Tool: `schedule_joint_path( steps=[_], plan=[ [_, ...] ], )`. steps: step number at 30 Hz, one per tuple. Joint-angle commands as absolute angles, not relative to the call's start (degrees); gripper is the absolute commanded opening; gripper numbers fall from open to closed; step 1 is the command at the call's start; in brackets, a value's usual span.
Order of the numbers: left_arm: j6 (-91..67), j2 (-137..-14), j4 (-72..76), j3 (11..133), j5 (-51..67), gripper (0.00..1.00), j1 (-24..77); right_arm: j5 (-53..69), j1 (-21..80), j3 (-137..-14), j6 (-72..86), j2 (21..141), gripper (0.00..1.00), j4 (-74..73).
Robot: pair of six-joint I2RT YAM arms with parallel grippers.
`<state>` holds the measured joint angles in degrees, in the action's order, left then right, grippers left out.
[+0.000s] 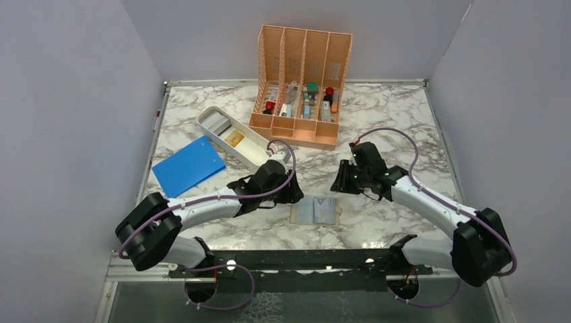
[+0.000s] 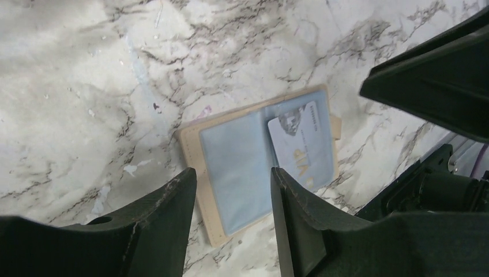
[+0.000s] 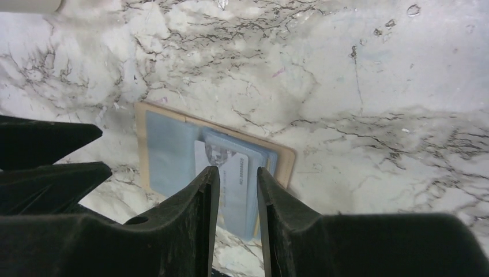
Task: Put the credit cards into the card holder
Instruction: Insert the credit card into the card holder, then close the card holder at the center of the board.
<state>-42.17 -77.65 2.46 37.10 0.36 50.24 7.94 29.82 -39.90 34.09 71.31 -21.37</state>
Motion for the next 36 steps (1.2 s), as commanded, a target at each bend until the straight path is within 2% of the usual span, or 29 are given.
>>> schedule_joint_path(
  steps=[1, 13, 21, 31, 36],
  plan=[
    [-41.7, -76.4, 2.6, 34.8, 3.1, 0.54, 49.9, 5.5, 29.7, -38.7, 30.4, 66.5, 0.35, -26.7],
    [-42.5, -80.5, 10.1, 29.7, 3.3, 0.65, 49.9, 10.1, 29.8, -30.7, 36.3, 67.4, 0.44, -22.8],
    [-47.9, -86.0, 23.0, 27.6, 14.6, 0.65, 49.9, 16.0, 30.4, -25.8, 38.5, 65.6, 0.45, -16.8],
    [-53.0, -76.6, 27.0, 25.9, 16.7, 0.65, 49.9, 20.6, 32.6, -22.8, 42.9, 66.3, 0.44, -8.5],
    [-54.5, -72.5, 26.2, 24.2, 14.9, 0.60, 49.8, 20.9, 33.3, -23.5, 43.5, 65.8, 0.43, -8.0]
  ],
)
